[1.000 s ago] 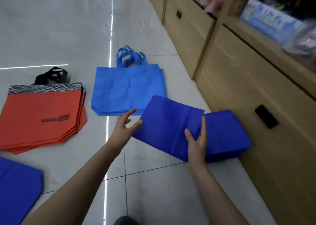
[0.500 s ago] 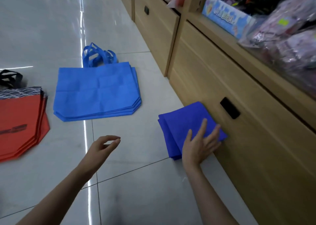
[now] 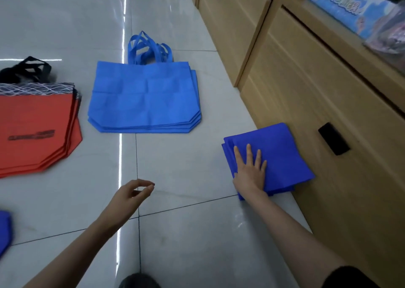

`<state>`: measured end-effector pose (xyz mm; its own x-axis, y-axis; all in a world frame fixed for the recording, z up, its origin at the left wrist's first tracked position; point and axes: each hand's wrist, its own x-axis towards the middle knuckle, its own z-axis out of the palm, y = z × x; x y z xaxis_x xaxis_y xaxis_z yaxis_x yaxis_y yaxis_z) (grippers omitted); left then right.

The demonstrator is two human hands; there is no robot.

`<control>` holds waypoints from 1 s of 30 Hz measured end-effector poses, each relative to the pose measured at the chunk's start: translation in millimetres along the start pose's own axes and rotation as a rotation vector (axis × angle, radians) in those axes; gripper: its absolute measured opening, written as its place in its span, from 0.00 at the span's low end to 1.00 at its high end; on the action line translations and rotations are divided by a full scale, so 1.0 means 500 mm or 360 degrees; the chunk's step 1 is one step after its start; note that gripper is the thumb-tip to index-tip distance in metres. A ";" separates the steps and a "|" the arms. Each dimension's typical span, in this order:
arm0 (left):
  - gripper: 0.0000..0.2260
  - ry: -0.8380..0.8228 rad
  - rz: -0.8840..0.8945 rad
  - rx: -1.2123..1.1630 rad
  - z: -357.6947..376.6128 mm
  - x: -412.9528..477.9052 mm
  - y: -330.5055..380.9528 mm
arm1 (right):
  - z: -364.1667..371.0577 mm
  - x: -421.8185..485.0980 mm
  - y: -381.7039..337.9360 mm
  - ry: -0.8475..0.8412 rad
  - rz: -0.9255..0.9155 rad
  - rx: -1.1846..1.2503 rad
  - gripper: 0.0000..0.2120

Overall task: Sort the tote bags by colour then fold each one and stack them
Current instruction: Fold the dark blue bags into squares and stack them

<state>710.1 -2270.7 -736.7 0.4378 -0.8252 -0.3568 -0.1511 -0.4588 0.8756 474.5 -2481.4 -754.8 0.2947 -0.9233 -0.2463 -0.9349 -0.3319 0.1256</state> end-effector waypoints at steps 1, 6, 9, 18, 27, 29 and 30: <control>0.06 0.0017 0.0002 -0.0006 -0.006 -0.001 -0.009 | 0.000 -0.003 -0.011 0.0057 -0.0008 0.0009 0.39; 0.06 0.0155 0.0007 0.0053 -0.063 -0.023 -0.074 | -0.016 -0.053 -0.130 0.0358 -0.0571 0.0225 0.28; 0.07 0.0398 -0.0021 0.0144 -0.121 -0.053 -0.147 | 0.008 -0.073 -0.251 -0.0031 -0.0981 0.0301 0.23; 0.20 0.0875 -0.0292 0.0673 -0.333 -0.159 -0.361 | 0.072 -0.138 -0.653 -0.0318 -0.1695 0.0338 0.21; 0.37 0.0941 -0.0634 0.0740 -0.402 -0.204 -0.461 | 0.059 -0.234 -0.936 -0.0901 -0.1365 0.1193 0.24; 0.41 0.0893 -0.0610 0.0744 -0.397 -0.209 -0.465 | 0.059 -0.254 -0.978 -0.1095 -0.1115 0.1403 0.24; 0.43 0.0885 -0.0603 0.0754 -0.395 -0.211 -0.467 | 0.063 -0.263 -0.993 -0.1126 -0.1077 0.1441 0.20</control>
<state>874.1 -2011.5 -839.0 0.8907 -0.3596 -0.2781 -0.2082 -0.8665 0.4537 893.6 -2189.2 -814.8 0.8421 -0.2388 -0.4836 -0.5282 -0.1833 -0.8291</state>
